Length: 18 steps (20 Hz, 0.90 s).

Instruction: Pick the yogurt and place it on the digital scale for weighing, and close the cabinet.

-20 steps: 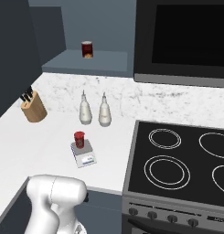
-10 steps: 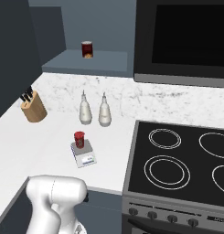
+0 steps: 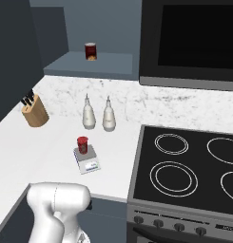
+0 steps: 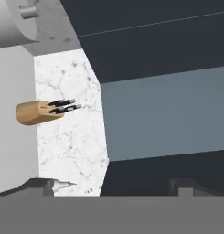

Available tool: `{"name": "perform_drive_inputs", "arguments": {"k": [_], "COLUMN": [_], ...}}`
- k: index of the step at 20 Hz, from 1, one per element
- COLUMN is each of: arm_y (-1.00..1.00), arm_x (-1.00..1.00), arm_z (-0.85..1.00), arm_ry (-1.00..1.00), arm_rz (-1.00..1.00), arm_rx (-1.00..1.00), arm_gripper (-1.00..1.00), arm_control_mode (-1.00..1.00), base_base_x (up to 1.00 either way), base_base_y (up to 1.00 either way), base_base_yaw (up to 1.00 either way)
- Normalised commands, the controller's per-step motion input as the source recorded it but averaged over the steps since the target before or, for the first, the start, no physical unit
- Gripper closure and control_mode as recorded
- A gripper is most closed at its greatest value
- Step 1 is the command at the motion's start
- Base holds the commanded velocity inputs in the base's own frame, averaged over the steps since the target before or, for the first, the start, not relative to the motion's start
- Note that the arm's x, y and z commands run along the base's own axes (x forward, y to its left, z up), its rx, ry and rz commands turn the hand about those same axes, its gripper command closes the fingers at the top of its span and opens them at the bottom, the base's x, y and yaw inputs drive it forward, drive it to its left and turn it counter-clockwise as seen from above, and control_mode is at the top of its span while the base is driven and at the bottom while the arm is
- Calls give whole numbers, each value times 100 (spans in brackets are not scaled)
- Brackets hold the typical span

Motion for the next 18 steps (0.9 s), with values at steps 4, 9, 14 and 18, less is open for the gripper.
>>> {"name": "perform_drive_inputs", "arguments": {"k": [4,9,14,18], "arm_y": [3,0,0,-17], "arm_x": [39,39,26,11], "arm_z": [-3,-3,0,0], "arm_ry": [-5,0,-5,-7], "arm_rz": [-26,-17,-11,-8], "arm_rx": [-2,0,0,0], "arm_gripper": [-100,-100,-100,-100], "arm_control_mode": [-100,-100,-100,-100], "base_base_x": [0,0,0,0], "base_base_y": [0,0,0,0], "base_base_yaw": [0,0,0,0]}}
